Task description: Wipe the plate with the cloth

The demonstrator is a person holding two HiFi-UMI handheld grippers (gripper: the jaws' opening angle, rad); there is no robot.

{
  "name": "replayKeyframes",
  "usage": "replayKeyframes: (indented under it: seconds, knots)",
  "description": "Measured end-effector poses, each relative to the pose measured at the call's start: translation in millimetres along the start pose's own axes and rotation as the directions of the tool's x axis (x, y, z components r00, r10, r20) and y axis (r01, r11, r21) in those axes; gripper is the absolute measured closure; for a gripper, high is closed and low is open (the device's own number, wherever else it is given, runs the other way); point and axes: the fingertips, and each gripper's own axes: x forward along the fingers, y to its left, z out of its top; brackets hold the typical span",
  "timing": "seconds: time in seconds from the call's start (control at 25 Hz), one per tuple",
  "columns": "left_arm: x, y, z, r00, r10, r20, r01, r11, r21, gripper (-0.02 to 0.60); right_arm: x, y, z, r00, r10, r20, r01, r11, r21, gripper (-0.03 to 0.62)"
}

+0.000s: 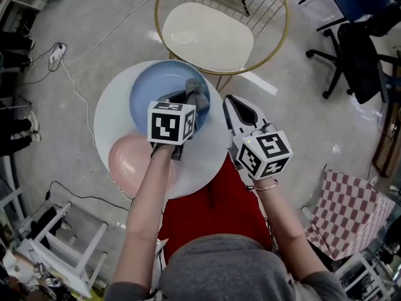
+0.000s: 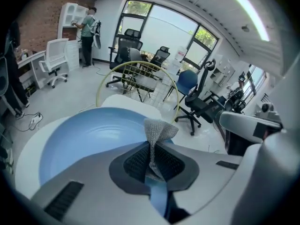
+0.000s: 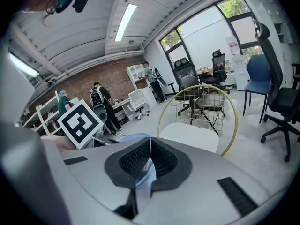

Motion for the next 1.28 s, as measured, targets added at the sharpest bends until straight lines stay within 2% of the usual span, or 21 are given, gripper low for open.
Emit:
replayKeyframes:
  seconds: [0.2, 0.48, 0.68, 0.92, 1.08, 1.28]
  knots:
    - [24.2, -15.1, -7.0, 0.997, -0.028, -0.079, 0.029, 0.999, 0.019, 0.548, -10.4, -12.0, -2.4, 1.000, -0.024, 0.008, 0.024, 0.999, 0.021, 0.565]
    - [31.5, -0.3, -12.1, 0.995, 0.001, -0.098, 0.001, 1.000, 0.023, 0.548, 1.1, -6.6, -4.3, 1.000, 0.001, -0.012, -0.001, 1.000, 0.008, 0.565]
    - [21.1, 26.0, -17.0, 0.994, 0.062, -0.091, -0.062, 0.998, -0.005, 0.548, 19.0, 12.8, -2.7, 0.998, 0.054, -0.029, -0.054, 0.998, -0.016, 0.565]
    - [-3.3, 70.0, -29.8, 0.981, 0.172, -0.093, -0.176, 0.984, -0.040, 0.548, 39.9, 42.3, -4.1, 0.990, 0.124, -0.066, -0.128, 0.991, -0.048, 0.565]
    - [-15.5, 89.2, -37.0, 0.967, 0.239, -0.092, -0.242, 0.970, -0.020, 0.548, 50.6, 59.1, -6.4, 0.981, 0.169, -0.096, -0.175, 0.982, -0.067, 0.565]
    - [-27.8, 102.4, -44.7, 0.955, 0.280, -0.097, -0.284, 0.959, -0.022, 0.548, 58.0, 73.0, -10.9, 0.971, 0.202, -0.130, -0.214, 0.973, -0.082, 0.565]
